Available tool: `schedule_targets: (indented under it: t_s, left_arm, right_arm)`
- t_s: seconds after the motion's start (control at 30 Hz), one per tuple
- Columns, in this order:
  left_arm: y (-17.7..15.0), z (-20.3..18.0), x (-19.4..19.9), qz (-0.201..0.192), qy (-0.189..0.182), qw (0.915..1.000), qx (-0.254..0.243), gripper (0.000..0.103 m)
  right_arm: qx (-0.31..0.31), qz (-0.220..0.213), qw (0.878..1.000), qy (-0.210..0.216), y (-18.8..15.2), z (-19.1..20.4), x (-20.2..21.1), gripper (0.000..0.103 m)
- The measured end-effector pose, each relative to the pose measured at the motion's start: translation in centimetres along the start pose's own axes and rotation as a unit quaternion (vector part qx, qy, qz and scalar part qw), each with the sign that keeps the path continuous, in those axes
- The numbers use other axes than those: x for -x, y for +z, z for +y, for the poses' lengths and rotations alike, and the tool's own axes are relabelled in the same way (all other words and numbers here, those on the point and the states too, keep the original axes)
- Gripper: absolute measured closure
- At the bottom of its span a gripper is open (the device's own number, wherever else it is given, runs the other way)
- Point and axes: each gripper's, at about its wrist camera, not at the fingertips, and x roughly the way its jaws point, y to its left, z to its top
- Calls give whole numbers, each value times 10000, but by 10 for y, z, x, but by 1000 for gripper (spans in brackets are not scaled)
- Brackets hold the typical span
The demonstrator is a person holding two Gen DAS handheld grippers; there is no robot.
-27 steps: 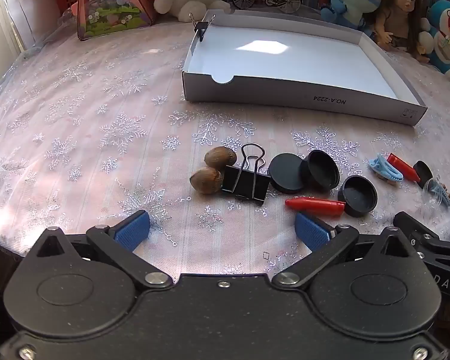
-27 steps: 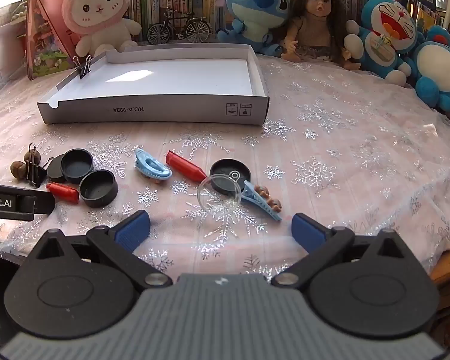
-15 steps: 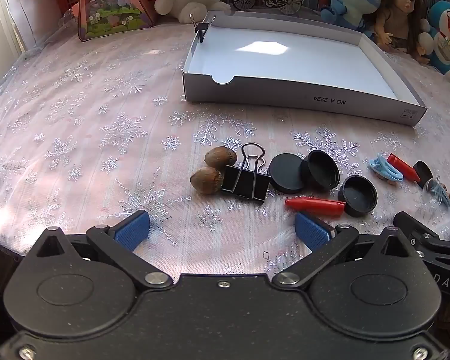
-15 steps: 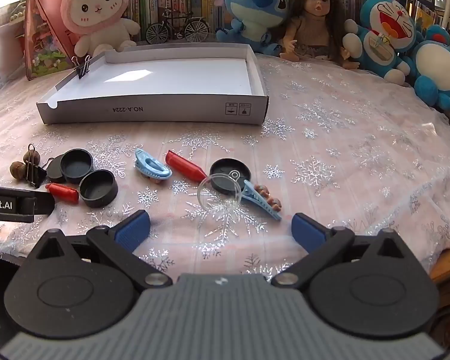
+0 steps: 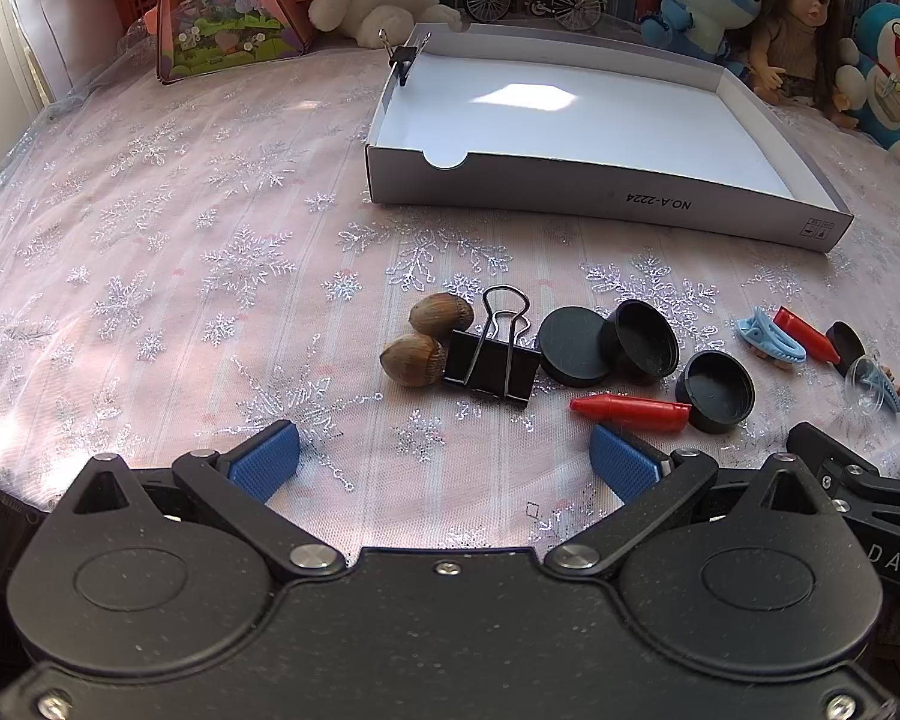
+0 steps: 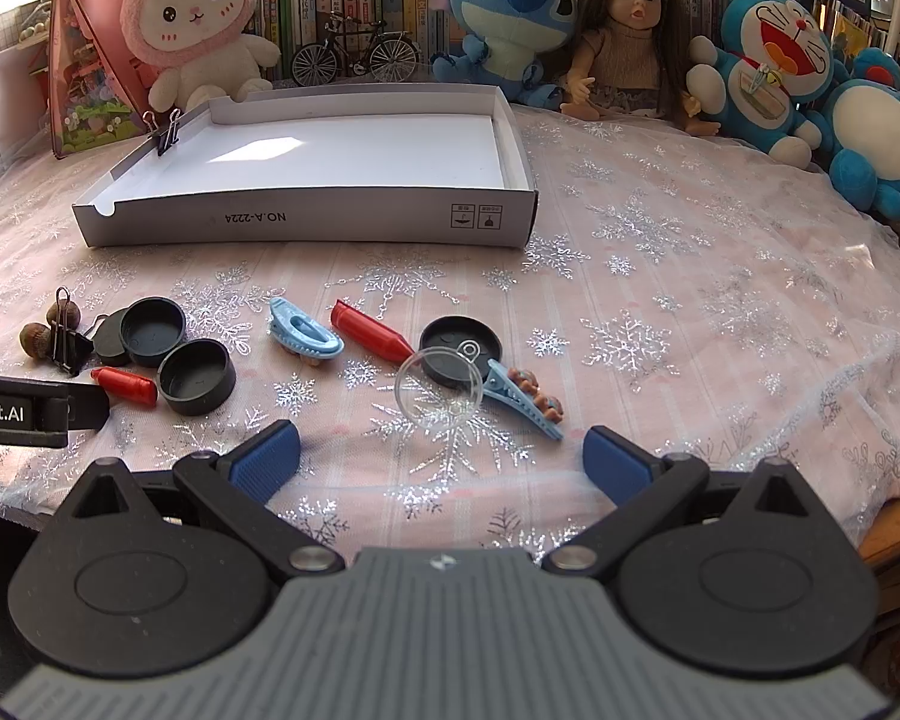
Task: Organize rigid objects
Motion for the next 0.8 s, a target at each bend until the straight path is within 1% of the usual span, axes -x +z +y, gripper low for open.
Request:
schedule_targets:
  t_s: [0.8]
  left_arm:
    - [0,0,0,-16,-2,10000,1,0]
  right_arm:
    - [8,24,10000,20,0,0,-1,0]
